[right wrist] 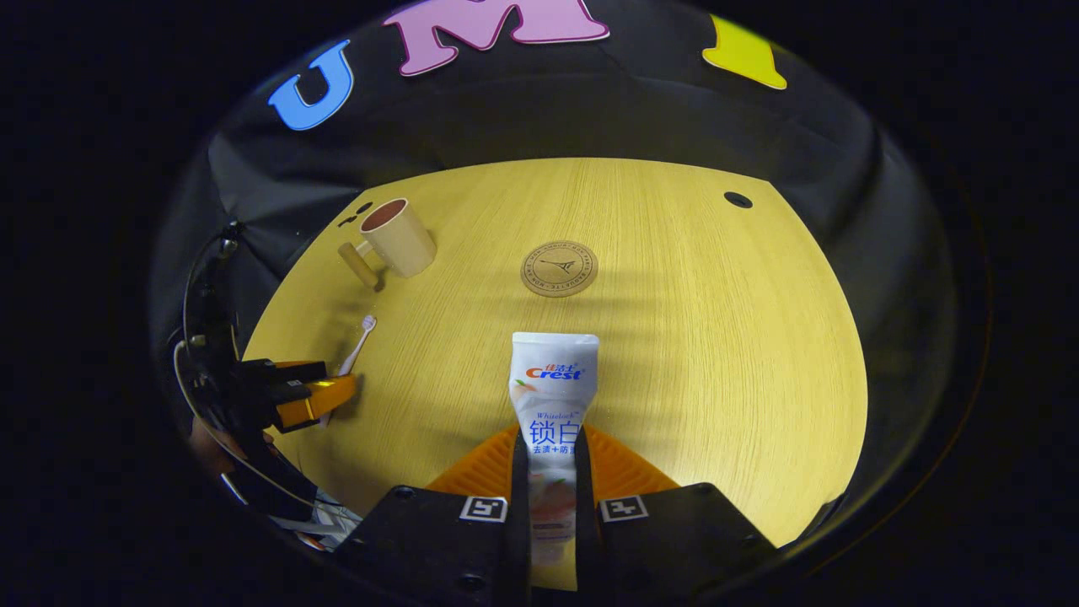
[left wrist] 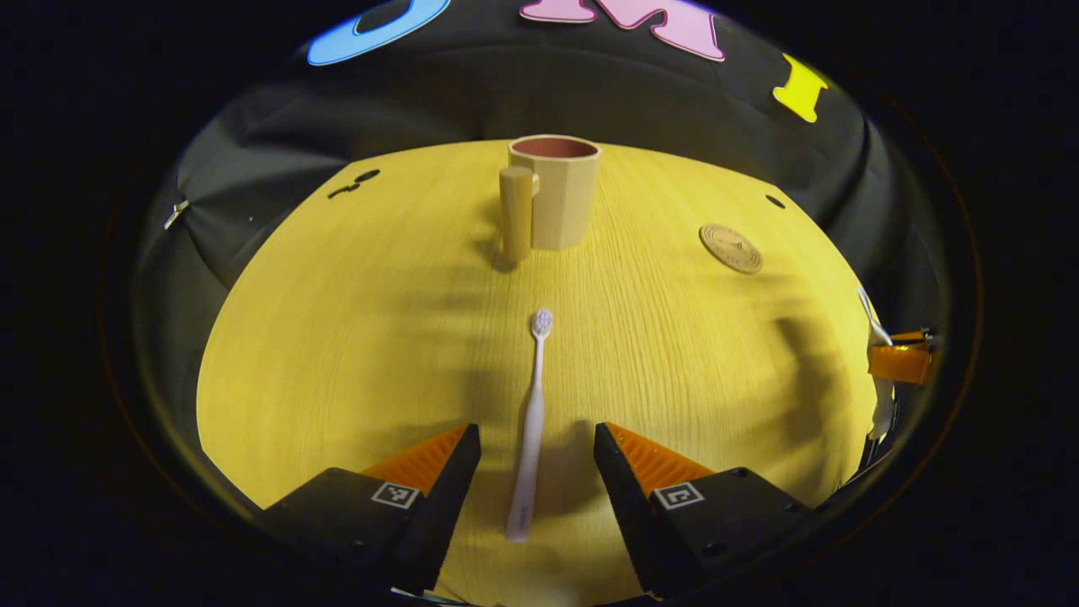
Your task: Put the toothbrush and toothpaste on the desktop into the cup, then pick up the cup and place it on the coaster on the desktop.
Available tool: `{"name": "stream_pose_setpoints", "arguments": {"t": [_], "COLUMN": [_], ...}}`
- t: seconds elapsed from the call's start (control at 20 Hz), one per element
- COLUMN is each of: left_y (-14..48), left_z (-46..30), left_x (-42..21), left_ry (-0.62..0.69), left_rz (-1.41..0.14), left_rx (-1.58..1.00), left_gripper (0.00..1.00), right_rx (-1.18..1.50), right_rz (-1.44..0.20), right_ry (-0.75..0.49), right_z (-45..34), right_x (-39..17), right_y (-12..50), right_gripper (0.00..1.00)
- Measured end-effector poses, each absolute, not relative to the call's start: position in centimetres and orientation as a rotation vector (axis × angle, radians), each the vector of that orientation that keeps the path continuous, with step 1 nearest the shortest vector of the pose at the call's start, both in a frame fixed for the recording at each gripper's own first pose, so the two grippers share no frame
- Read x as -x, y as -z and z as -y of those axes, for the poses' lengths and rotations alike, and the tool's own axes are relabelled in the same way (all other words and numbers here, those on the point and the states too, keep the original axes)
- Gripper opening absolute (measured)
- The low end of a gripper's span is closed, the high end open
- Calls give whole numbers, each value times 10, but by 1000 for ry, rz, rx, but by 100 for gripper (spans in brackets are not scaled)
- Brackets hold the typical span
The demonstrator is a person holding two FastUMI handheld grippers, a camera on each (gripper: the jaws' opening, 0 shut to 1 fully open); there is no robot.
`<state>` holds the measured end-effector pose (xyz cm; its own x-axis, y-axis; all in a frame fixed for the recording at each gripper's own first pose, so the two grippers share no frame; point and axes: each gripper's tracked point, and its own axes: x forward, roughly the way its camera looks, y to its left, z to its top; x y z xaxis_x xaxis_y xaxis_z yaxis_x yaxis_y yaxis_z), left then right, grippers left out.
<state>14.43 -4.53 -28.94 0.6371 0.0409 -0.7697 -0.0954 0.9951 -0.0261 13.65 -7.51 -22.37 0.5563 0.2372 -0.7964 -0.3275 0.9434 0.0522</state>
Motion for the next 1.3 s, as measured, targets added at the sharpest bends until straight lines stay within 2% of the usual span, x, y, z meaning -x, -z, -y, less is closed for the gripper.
{"name": "stream_pose_setpoints", "arguments": {"t": [0.05,0.2,0.25,0.35,0.4,0.6,1.05,1.3], "left_y": [292,293,293,292,293,291,283,253], "left_z": [45,48,48,50,52,54,54,47], "left_x": [-143,-147,-147,-152,-152,-153,-144,-128], "left_ry": [-87,-79,-80,-86,-85,-59,33,35], "left_rz": [-887,-901,-910,-930,-944,-980,-926,-834], "left_rx": [50,37,34,36,37,16,91,138], "left_gripper": [84,69,66,39,29,10,6,6], "right_rx": [107,108,124,138,131,127,116,127], "right_rz": [-925,-929,-921,-908,-907,-898,-826,-726], "right_ry": [-340,-366,-382,-407,-420,-446,-416,-458], "right_z": [76,76,75,72,68,58,22,-23], "right_x": [-138,-140,-142,-144,-144,-145,-169,-205], "right_y": [226,228,228,228,227,225,189,144], "right_gripper": [25,25,25,25,25,25,25,25]}}
